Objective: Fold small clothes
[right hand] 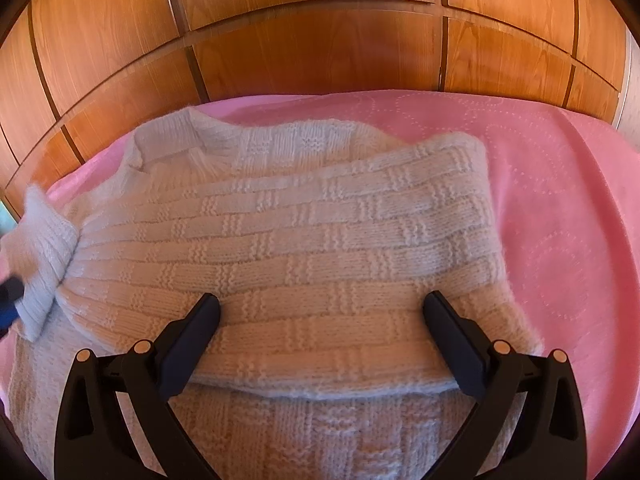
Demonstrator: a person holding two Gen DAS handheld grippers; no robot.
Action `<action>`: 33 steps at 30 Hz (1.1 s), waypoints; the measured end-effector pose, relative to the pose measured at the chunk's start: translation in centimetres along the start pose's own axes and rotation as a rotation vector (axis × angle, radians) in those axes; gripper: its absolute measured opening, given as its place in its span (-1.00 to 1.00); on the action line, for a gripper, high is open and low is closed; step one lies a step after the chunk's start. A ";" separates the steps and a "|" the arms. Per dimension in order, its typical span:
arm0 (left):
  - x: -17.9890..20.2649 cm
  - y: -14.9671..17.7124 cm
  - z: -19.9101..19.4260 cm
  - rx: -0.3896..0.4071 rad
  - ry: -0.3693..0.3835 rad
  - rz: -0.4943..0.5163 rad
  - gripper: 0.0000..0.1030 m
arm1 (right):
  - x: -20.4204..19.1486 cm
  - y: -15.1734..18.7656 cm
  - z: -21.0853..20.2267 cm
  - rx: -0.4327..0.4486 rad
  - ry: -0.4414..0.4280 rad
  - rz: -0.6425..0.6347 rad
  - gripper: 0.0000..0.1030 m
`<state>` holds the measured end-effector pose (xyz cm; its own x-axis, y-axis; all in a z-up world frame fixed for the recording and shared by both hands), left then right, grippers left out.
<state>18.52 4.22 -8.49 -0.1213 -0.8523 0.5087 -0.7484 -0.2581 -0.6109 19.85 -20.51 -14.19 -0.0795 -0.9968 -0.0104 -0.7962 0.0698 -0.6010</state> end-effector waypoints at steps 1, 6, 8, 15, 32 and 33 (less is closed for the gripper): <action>-0.6 0.5 -0.8 0.012 -0.024 0.003 0.09 | 0.1 0.0 -0.1 0.001 0.000 -0.001 0.97; -4.1 2.3 -3.6 0.055 -0.192 0.056 0.09 | 0.3 0.0 -0.1 -0.006 0.010 -0.009 0.97; -5.2 3.4 -3.8 0.037 -0.230 0.065 0.09 | 0.3 -0.1 -0.2 -0.008 0.016 -0.014 0.97; -6.4 5.0 -3.1 0.020 -0.224 0.065 0.25 | -2.9 -1.3 -3.0 0.002 -0.179 0.066 0.78; -5.7 5.1 -1.8 0.010 -0.237 0.103 0.39 | -16.7 -0.8 -2.2 -0.076 -0.322 -0.170 -0.82; -5.7 5.0 -1.7 0.010 -0.237 0.103 0.39 | -16.9 -0.9 -2.6 -0.060 -0.315 -0.192 -0.83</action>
Point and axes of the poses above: each gripper's, at about its wrist camera, not at the fingertips, and z roughly the way its jaws point, x to its right, y to its underside, the point moved 10 cm from there along z, roughly the way its jaws point, and after that the axes turned 6 degrees about y, right-handed, at the moved point
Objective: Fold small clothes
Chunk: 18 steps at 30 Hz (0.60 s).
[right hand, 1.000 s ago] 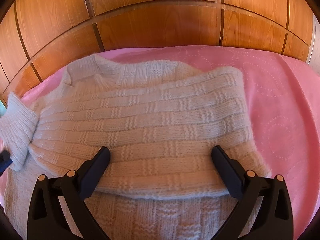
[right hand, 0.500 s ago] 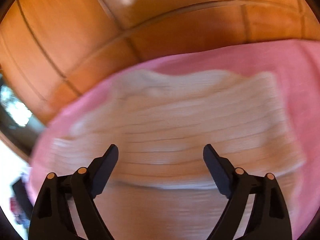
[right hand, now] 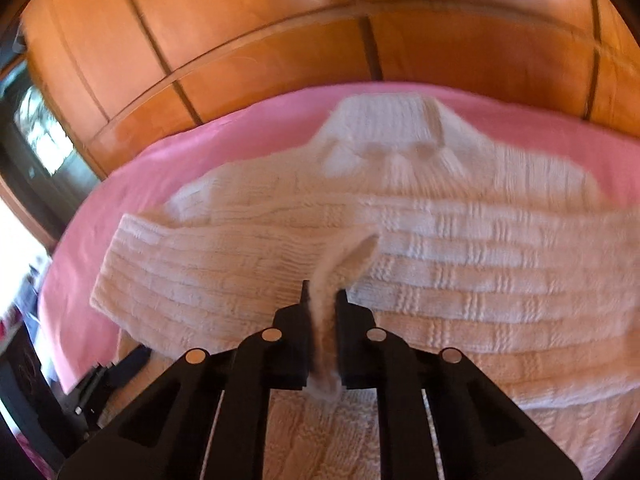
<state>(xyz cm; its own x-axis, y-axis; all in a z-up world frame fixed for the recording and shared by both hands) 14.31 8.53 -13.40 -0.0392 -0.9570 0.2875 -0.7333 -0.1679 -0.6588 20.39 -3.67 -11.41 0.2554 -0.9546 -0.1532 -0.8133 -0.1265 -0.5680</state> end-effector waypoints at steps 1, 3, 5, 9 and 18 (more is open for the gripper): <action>0.0 0.0 0.0 0.000 0.002 -0.001 0.39 | -0.3 0.0 -0.2 0.010 0.004 -0.012 -0.83; 0.0 0.1 -0.1 0.001 0.001 -0.003 0.39 | -0.8 -0.5 -1.2 0.036 0.002 -0.022 -0.83; 0.0 0.1 -0.1 0.001 -0.001 -0.002 0.39 | -1.2 -1.6 -2.8 0.075 -0.012 -0.031 -0.84; 0.0 0.1 -0.1 0.001 -0.002 -0.001 0.39 | -1.8 -3.6 -5.4 0.141 -0.012 -0.042 -0.84; 0.0 0.1 0.0 0.001 -0.006 0.001 0.39 | 2.1 -5.5 -8.1 0.187 0.027 0.028 -0.84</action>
Point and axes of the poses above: each gripper's, at about its wrist camera, not at the fingertips, and z roughly the way its jaws point, x to its right, y to its underside, the point moved 10 cm from there along z, roughly the way its jaws point, and after that the axes turned 6 degrees about y, right-handed, at the moved point
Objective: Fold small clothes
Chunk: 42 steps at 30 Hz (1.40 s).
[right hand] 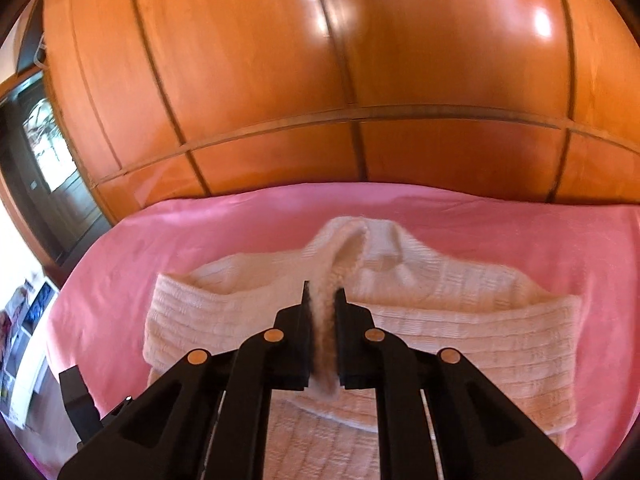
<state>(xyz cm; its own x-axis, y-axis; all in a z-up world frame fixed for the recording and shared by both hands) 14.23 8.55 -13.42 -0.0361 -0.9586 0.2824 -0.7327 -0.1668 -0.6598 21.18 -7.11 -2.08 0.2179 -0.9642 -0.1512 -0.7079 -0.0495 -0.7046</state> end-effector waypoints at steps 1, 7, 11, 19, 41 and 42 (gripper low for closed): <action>0.0 0.0 0.0 0.000 0.000 0.000 0.39 | 0.7 0.0 0.1 0.000 0.007 0.014 -0.84; 0.0 0.0 0.0 0.001 0.002 -0.001 0.39 | 4.8 0.3 -0.2 -0.004 0.054 0.101 -0.84; -0.1 -0.1 0.0 0.001 0.006 -0.004 0.39 | 8.6 1.2 0.0 -0.032 0.079 0.203 -0.84; -0.5 -0.3 -0.5 -0.004 0.068 -0.051 0.39 | 13.8 4.4 0.8 -0.095 0.125 0.324 -0.84; -1.7 -5.9 0.7 -0.002 0.304 -0.392 0.39 | 15.2 6.9 -3.0 -0.046 0.129 0.296 0.14; -2.1 -6.4 1.4 0.004 0.284 -0.398 0.18 | 14.9 7.0 -3.1 -0.046 0.129 0.283 0.14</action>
Point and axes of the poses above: each gripper's, at about its wrist camera, not at the fingertips, and z roughly the way its jaws point, x to its right, y to its underside, the point moved 10 cm from there along z, roughly the way its jaws point, and after that the axes turned 6 degrees about y, right-handed, at the moved point
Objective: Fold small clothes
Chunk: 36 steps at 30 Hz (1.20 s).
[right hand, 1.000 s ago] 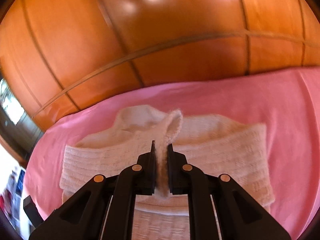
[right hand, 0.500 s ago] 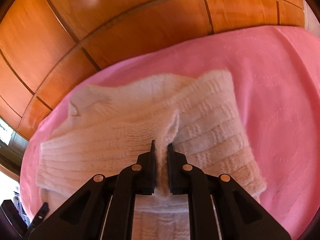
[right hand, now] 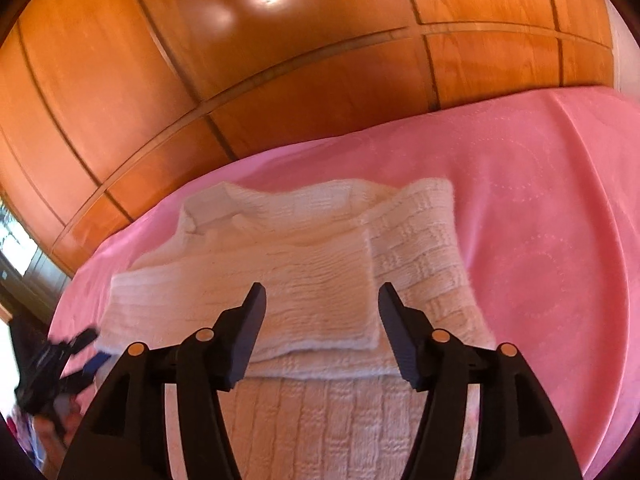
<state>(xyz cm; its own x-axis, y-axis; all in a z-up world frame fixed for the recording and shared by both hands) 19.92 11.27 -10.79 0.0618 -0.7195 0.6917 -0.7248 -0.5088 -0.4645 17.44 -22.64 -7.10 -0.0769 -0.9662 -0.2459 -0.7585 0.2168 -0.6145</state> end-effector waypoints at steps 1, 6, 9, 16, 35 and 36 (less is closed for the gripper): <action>-0.7 -0.6 0.5 0.007 -0.035 -0.007 -0.39 | -0.3 0.1 0.1 0.001 0.006 -0.019 0.14; -3.5 -1.2 0.0 0.040 -0.134 -0.039 -0.81 | -1.9 0.6 2.5 -0.029 0.004 -0.052 0.14; -5.1 -0.3 -0.5 0.038 -0.212 -0.005 -0.81 | -2.4 1.6 5.7 -0.083 0.027 -0.056 0.14; -2.9 -0.4 -2.7 0.029 -0.268 0.094 -0.64 | -3.3 2.6 6.6 -0.025 0.106 -0.176 0.38; -2.5 -3.7 -6.7 0.250 -0.538 0.090 -0.42 | -3.7 2.7 6.8 -0.010 0.049 -0.163 0.70; -1.5 -3.5 -5.7 0.229 -0.506 0.125 -0.37 | -3.7 2.7 6.8 -0.011 0.048 -0.162 0.70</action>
<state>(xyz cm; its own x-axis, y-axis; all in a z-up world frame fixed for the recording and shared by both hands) 18.47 16.83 -6.98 0.3476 -0.8888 0.2987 -0.5839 -0.4545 -0.6727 20.08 -17.51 -12.99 0.0162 -0.9940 -0.1079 -0.7704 0.0564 -0.6350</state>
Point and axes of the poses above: each gripper's, at about its wrist camera, not at the fingertips, and z roughly the way its jaws point, x to its right, y to its underside, the point moved 10 cm from there along z, roughly the way its jaws point, and after that the axes turned 6 degrees about y, right-handed, at the moved point
